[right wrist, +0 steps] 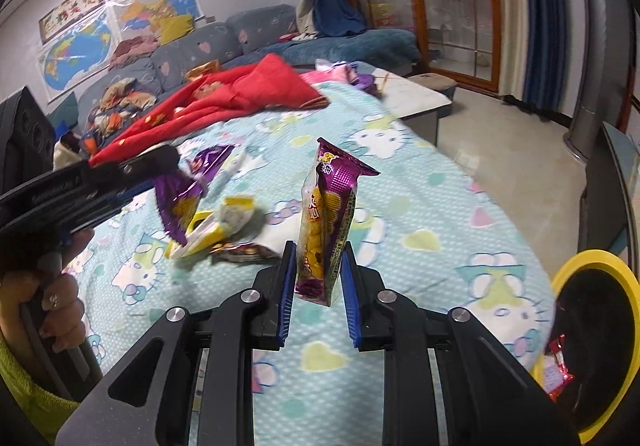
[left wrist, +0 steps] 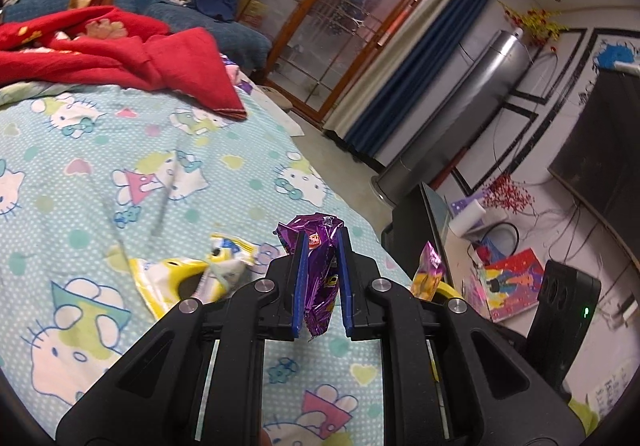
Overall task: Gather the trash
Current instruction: 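Carry the purple wrapper and snack packet over the yellow bin with both tools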
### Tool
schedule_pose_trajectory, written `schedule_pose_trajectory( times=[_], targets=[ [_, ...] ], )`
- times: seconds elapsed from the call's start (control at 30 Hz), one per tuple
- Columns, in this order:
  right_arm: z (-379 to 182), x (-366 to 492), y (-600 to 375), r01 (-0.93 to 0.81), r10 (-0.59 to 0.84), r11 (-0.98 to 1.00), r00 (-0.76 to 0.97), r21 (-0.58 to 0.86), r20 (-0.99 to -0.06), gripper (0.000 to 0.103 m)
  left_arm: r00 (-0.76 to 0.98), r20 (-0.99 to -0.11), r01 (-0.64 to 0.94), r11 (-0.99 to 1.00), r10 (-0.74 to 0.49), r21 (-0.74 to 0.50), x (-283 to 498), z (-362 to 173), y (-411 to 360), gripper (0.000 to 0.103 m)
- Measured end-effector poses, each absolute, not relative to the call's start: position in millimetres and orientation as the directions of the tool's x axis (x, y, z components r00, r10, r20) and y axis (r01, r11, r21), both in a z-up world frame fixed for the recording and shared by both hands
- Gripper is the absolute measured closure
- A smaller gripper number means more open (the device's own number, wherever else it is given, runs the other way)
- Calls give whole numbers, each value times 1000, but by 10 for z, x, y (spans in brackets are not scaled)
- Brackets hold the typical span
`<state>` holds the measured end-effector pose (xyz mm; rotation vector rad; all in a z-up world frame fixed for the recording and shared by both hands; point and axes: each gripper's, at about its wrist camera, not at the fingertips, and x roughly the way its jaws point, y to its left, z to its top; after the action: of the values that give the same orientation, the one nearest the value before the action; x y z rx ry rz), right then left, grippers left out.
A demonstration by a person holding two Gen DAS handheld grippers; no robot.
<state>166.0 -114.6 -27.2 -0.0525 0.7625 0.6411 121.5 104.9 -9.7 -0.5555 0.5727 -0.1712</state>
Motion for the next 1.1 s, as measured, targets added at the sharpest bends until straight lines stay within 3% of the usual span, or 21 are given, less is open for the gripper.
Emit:
schedule_pose_trajectory(
  times=[1.1],
  targets=[
    [-315, 1942, -2561, -277, 356, 934, 682, 224, -639, 82, 776, -489, 193, 888, -398, -417, 1390, -3, -25, 94]
  ],
)
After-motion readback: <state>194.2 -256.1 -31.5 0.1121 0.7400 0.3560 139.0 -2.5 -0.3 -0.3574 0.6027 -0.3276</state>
